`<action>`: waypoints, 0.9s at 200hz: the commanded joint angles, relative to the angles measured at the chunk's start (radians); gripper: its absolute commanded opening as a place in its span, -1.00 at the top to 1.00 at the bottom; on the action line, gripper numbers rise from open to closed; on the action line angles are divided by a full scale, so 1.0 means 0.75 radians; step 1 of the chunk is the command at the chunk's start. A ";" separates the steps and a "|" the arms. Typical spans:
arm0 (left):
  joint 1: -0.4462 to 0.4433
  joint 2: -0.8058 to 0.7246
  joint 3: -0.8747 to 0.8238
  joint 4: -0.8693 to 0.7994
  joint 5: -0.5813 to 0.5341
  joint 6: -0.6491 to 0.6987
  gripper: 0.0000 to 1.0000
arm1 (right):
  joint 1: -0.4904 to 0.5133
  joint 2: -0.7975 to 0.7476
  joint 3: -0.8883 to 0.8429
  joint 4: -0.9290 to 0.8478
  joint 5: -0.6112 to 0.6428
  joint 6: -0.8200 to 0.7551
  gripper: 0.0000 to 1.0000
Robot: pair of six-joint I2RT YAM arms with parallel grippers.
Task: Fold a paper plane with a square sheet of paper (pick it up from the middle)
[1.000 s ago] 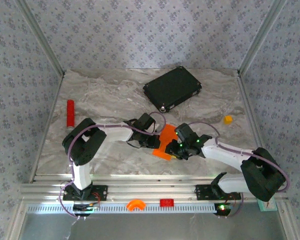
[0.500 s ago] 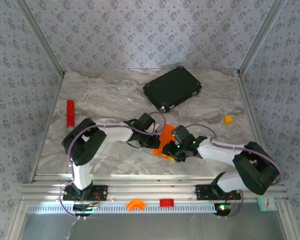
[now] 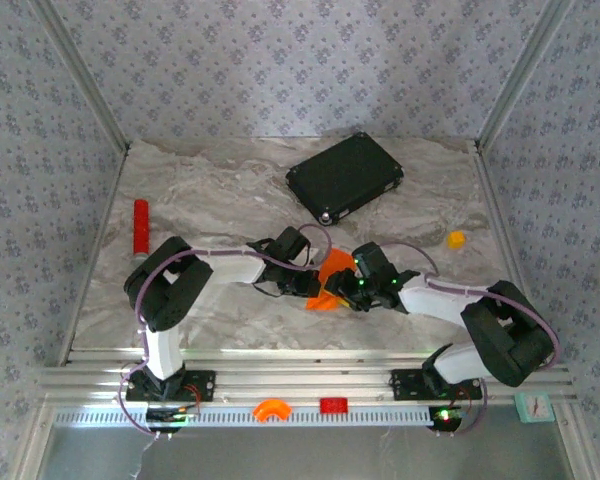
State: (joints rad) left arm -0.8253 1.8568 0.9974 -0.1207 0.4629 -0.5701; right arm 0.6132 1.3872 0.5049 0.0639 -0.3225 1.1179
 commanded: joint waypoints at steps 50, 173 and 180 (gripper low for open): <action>0.000 -0.044 -0.036 -0.050 -0.002 -0.016 1.00 | -0.136 0.014 -0.095 0.250 -0.053 -0.041 0.19; -0.001 -0.200 -0.047 -0.040 0.006 -0.043 0.94 | -0.182 0.003 -0.141 0.341 -0.112 -0.086 0.83; 0.000 -0.232 -0.054 -0.037 -0.011 -0.043 0.91 | -0.181 -0.032 -0.125 0.281 -0.095 -0.109 0.84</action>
State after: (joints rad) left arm -0.8253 1.7668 0.9672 -0.1379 0.4625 -0.5961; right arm 0.4835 1.4349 0.3885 0.3389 -0.3973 1.0821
